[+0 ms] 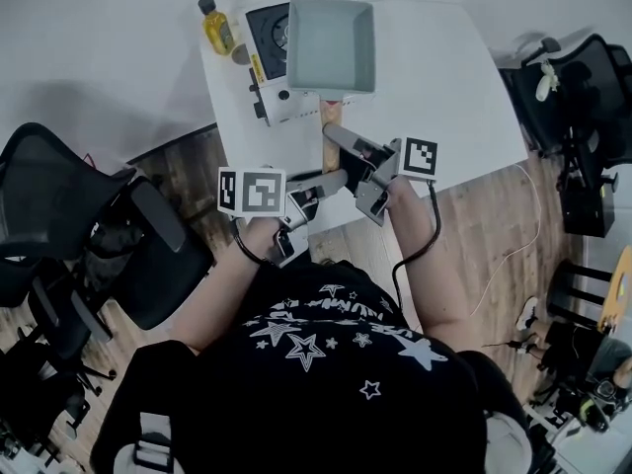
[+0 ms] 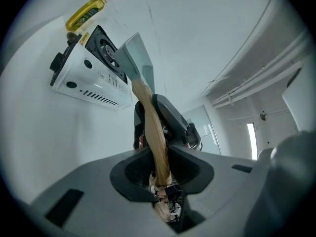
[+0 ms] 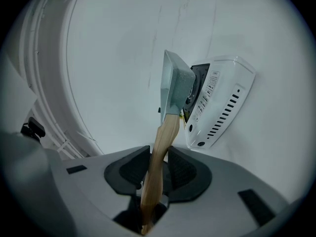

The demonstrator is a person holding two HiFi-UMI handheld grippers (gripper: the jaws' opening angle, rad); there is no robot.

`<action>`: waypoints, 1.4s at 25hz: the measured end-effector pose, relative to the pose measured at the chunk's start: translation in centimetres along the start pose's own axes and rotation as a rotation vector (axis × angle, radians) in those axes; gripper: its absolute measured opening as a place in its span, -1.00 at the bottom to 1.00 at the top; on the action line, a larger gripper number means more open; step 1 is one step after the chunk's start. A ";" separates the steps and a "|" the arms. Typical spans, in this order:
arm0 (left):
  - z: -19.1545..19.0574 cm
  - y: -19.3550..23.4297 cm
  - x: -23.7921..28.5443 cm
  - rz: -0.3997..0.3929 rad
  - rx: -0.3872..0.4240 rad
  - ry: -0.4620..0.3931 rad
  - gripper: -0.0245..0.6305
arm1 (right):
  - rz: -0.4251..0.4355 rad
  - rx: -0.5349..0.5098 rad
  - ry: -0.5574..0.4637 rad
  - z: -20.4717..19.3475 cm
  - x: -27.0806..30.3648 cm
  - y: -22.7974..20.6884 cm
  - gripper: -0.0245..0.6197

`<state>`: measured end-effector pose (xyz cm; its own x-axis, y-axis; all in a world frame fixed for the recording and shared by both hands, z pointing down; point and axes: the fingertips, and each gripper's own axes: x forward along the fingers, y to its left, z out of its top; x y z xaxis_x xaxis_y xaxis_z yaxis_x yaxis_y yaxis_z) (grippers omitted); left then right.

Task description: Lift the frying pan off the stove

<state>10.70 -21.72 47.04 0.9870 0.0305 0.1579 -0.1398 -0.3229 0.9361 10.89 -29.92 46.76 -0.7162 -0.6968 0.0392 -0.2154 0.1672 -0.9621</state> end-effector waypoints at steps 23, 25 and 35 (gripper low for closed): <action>-15.3 -6.6 -1.4 0.037 0.012 -0.034 -0.62 | 0.060 0.000 0.047 -12.6 -10.2 4.7 -0.56; -16.4 -7.1 -1.7 0.038 0.013 -0.043 -0.62 | 0.066 -0.001 0.047 -13.6 -10.8 5.1 -0.55; -21.9 -8.5 -4.1 0.053 -0.002 -0.086 -0.61 | 0.106 0.008 0.072 -19.5 -12.9 6.3 -0.52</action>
<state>6.08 1.58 45.29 0.9813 -0.0681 0.1801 -0.1924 -0.3201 0.9276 5.85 -6.32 45.47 -0.7803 -0.6238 -0.0444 -0.1303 0.2316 -0.9641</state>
